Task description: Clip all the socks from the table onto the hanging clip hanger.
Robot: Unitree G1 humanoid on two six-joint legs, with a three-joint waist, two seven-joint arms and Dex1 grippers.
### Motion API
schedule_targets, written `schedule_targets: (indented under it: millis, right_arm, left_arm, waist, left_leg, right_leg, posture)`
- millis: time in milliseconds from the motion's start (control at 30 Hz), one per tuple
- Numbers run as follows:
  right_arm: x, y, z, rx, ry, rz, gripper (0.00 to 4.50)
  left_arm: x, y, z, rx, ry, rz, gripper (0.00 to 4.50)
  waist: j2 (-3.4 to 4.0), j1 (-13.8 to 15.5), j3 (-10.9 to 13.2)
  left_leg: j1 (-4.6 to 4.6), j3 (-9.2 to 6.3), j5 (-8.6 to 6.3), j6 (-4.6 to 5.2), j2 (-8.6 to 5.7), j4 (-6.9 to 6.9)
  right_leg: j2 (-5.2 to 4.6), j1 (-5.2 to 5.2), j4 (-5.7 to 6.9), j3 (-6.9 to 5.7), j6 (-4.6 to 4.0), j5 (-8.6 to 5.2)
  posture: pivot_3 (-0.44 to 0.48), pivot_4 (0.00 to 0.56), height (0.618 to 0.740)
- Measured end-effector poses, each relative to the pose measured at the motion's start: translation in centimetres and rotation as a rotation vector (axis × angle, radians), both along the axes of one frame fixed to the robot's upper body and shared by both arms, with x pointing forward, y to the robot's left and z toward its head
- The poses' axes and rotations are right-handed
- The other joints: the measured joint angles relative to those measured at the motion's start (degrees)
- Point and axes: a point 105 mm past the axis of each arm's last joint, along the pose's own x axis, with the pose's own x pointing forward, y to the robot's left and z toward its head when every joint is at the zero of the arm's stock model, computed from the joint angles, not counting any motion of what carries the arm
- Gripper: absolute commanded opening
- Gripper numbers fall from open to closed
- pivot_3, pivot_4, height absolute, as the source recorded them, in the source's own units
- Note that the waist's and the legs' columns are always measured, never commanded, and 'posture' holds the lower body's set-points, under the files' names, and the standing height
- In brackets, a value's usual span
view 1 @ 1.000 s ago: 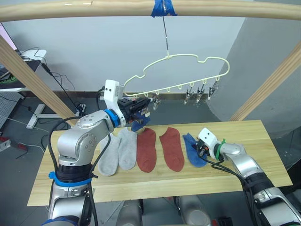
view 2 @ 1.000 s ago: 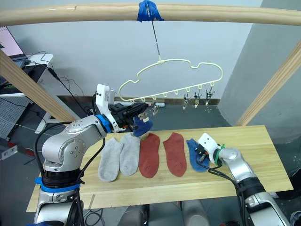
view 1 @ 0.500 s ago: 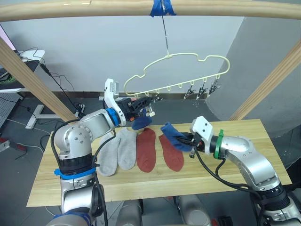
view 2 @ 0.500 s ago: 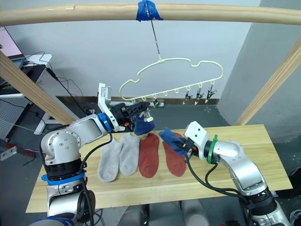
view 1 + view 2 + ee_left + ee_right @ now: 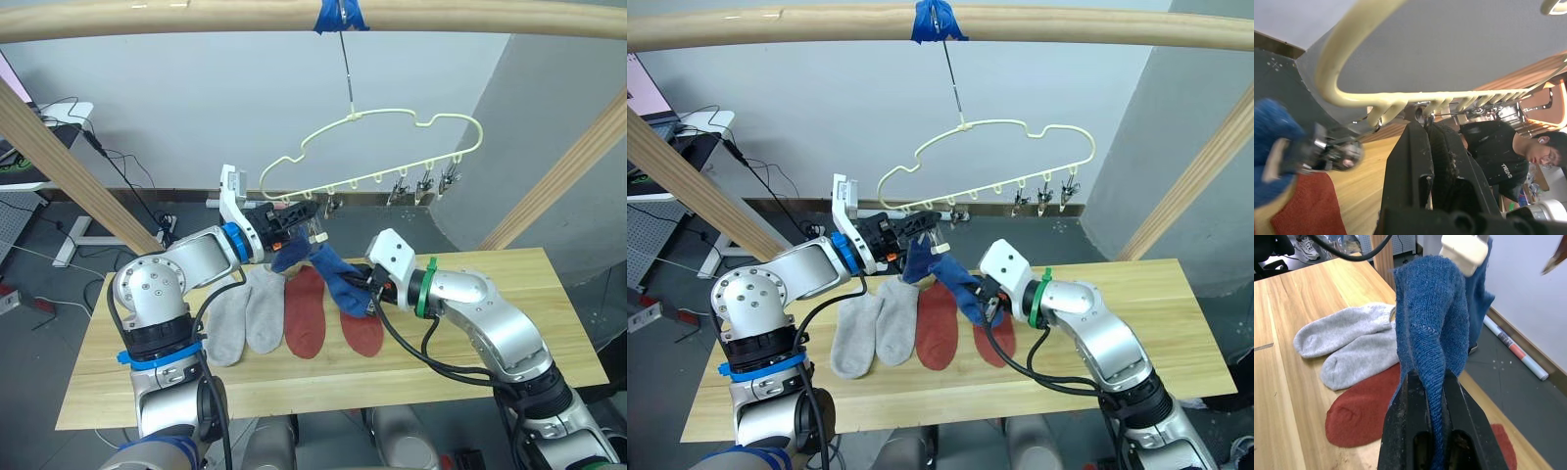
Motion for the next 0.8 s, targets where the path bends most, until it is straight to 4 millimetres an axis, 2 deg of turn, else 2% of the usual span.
schedule_targets:
  millis: [333,800]
  right_arm:
    - [0.1,0.7,-0.2,-0.008,0.004,0.02,0.04]
    - [0.8,1.4,1.5,0.004,-0.043,0.032,0.04]
  left_arm:
    - [-0.1,-0.1,0.1,-0.008,0.002,-0.003,0.0]
    - [-0.4,-0.1,-0.1,-0.009,0.003,-0.013,0.0]
  waist:
    - [0.0,-0.05,0.0]
    - [0.0,-0.02,0.0]
  left_leg:
    - [-0.04,0.0,0.0,0.0,0.0,-0.01]
    - [-0.1,0.0,0.0,0.0,0.0,-0.02]
  right_leg:
    - [0.0,-0.05,-0.02,0.0,0.0,0.0]
    - [0.0,-0.1,-0.04,0.0,0.0,0.0]
  posture:
    - [-0.192,0.237,0.74]
    - [-0.194,0.231,0.74]
